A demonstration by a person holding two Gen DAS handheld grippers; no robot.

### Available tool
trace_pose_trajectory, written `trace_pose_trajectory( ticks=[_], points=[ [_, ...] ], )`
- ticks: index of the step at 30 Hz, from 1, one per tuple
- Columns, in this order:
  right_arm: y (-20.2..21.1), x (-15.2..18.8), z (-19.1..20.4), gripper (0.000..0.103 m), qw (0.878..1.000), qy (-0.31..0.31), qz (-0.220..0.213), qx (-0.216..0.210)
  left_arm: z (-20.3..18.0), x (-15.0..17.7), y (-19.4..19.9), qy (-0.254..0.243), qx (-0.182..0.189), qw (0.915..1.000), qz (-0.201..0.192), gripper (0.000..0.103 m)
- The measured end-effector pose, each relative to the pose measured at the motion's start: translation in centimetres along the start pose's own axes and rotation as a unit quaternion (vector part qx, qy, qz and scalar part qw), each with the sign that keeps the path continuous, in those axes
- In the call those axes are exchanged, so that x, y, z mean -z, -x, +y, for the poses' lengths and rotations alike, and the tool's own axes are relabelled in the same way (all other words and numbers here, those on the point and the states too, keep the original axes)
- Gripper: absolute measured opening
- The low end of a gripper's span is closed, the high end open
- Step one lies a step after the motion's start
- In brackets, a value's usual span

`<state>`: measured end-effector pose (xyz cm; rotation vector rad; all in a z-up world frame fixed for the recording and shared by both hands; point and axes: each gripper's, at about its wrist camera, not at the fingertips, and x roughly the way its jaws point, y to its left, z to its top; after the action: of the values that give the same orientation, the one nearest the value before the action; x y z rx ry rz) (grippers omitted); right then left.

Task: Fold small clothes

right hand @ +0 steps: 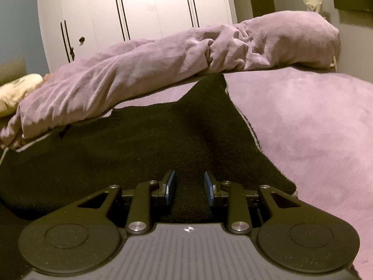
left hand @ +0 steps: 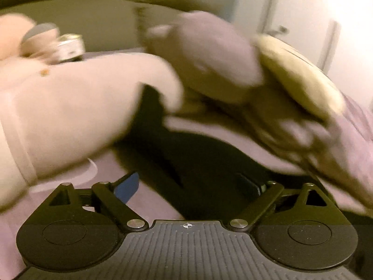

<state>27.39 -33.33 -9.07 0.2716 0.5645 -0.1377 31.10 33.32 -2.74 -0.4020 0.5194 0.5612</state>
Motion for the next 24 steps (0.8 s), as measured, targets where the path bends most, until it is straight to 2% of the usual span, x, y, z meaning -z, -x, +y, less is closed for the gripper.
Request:
trace_pose_trajectory(
  ticks=[5, 6, 9, 11, 12, 13, 14, 16, 19, 22, 24],
  points=[
    [-0.1, 0.1, 0.0, 0.027, 1.000, -0.003, -0.002, -0.002, 2.9, -3.3, -4.8, 0.059, -0.007, 0.9977, 0.031, 0.094],
    [-0.1, 0.2, 0.0, 0.027, 1.000, -0.002, -0.003, -0.001, 3.1, -3.5, -5.5, 0.064, -0.009, 0.9973, 0.035, 0.090],
    [-0.2, 0.2, 0.0, 0.028, 1.000, -0.003, -0.003, 0.000, 3.4, -3.7, -7.5, 0.081, 0.000, 0.9945, 0.066, 0.070],
    [-0.2, 0.2, 0.1, 0.028, 1.000, -0.002, -0.003, 0.000, 3.6, -3.7, -8.9, 0.105, 0.016, 0.9893, 0.099, 0.057],
    [-0.2, 0.2, 0.0, 0.028, 1.000, -0.002, -0.004, 0.000, 3.7, -3.6, -9.4, 0.115, 0.021, 0.9866, 0.114, 0.040],
    [-0.2, 0.2, 0.1, 0.028, 1.000, -0.002, -0.004, 0.000, 3.8, -3.5, -9.9, 0.126, 0.022, 0.9839, 0.125, 0.018],
    [-0.2, 0.2, 0.1, 0.028, 1.000, -0.002, -0.004, 0.000, 3.7, -3.5, -10.0, 0.131, 0.024, 0.9825, 0.129, 0.016],
    [-0.2, 0.2, 0.1, 0.028, 1.000, -0.003, -0.004, 0.000, 3.0, -3.6, -9.2, 0.112, 0.023, 0.9876, 0.108, 0.015],
    [-0.2, 0.2, 0.1, 0.028, 1.000, -0.003, -0.004, 0.000, 0.6, -4.0, -6.6, 0.048, 0.032, 0.9965, 0.060, 0.014],
    [-0.1, 0.2, 0.1, 0.028, 1.000, -0.004, -0.005, -0.001, -2.2, -4.4, -3.3, -0.008, 0.058, 0.9982, 0.016, 0.013],
    [-0.1, 0.2, 0.1, 0.028, 1.000, -0.007, -0.005, -0.002, -4.5, -4.4, -0.4, -0.044, 0.078, 0.9959, -0.011, 0.013]
  ],
)
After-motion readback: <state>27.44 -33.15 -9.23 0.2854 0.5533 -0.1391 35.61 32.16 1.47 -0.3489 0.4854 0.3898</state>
